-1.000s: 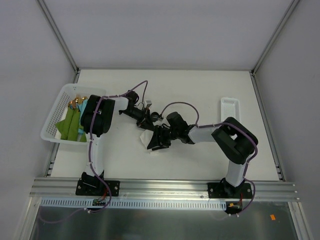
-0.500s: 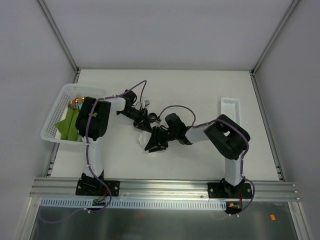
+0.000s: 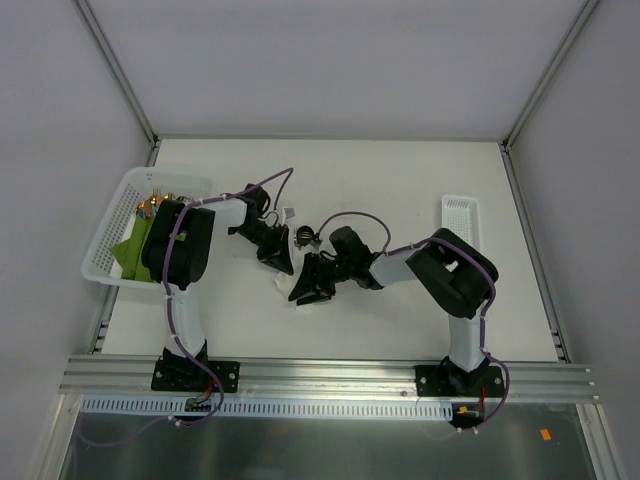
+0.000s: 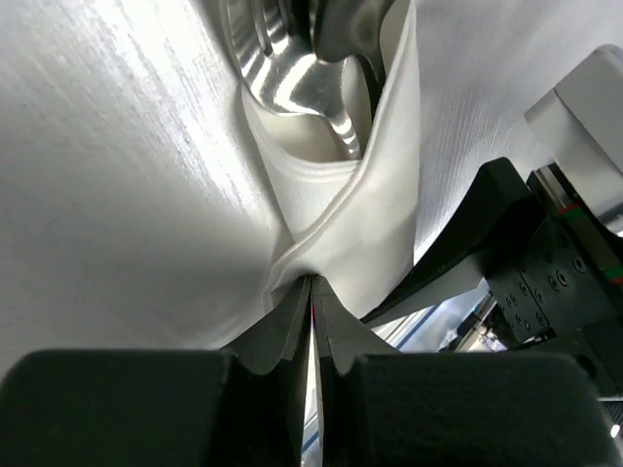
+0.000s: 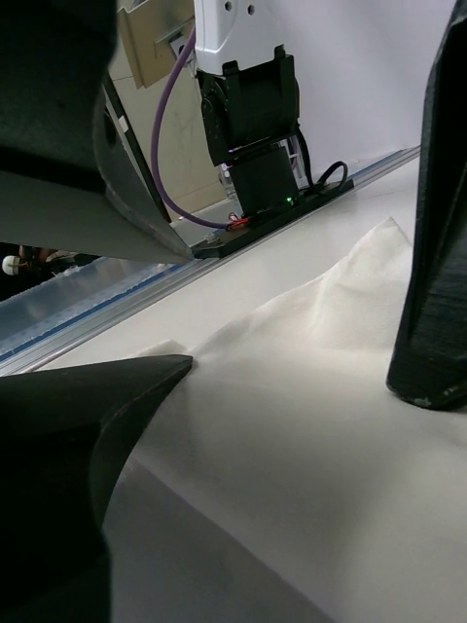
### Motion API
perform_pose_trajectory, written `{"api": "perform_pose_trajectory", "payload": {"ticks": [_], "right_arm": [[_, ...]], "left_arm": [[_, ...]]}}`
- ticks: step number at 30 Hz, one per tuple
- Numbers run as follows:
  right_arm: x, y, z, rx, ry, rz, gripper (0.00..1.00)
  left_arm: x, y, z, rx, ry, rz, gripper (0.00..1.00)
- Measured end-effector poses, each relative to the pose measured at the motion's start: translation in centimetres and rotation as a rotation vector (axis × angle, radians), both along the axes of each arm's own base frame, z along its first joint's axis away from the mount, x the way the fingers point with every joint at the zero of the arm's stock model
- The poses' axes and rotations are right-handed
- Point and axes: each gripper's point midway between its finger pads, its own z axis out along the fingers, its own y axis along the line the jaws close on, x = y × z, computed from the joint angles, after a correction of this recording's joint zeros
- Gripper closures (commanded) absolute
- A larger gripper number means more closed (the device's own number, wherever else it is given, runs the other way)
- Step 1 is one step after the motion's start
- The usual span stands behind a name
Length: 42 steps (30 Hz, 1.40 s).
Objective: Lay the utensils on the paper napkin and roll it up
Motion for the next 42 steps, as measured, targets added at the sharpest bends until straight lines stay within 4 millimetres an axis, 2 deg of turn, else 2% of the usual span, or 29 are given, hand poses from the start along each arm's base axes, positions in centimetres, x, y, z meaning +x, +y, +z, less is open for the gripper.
{"api": "perform_pose_trajectory", "payload": {"ticks": [6, 20, 23, 26, 29, 31, 34, 42], "right_arm": [[0.0, 0.0, 0.4, 0.002, -0.009, 0.001, 0.48], [0.4, -1.2, 1.2, -0.053, -0.022, -0.037, 0.48], [1.4, -1.6, 2.1, -0.05, -0.04, -0.071, 0.48], [3.7, -2.5, 3.6, -0.027, -0.078, -0.133, 0.51], [5.7, -3.6, 4.4, -0.023, -0.106, -0.19, 0.53], [6.7, -4.4, 4.0, -0.05, -0.119, -0.22, 0.55], [7.1, -5.4, 3.0, -0.115, -0.113, -0.236, 0.54], [8.1, -5.9, -0.1, -0.241, -0.108, -0.223, 0.5]], "left_arm": [[0.0, 0.1, -0.5, 0.027, 0.015, -0.004, 0.99], [-0.1, 0.0, -0.7, 0.031, 0.034, -0.001, 1.0], [-0.1, 0.0, -0.7, 0.032, 0.036, -0.001, 1.0], [-0.1, 0.0, -0.7, 0.032, 0.038, -0.001, 1.0], [-0.1, 0.0, -0.7, 0.033, 0.04, -0.001, 1.0], [-0.1, 0.0, -0.7, 0.034, 0.041, -0.001, 1.0], [-0.1, 0.1, -0.7, 0.034, 0.041, -0.001, 1.0], [-0.1, 0.1, -0.8, 0.035, 0.052, 0.0, 1.0]]}}
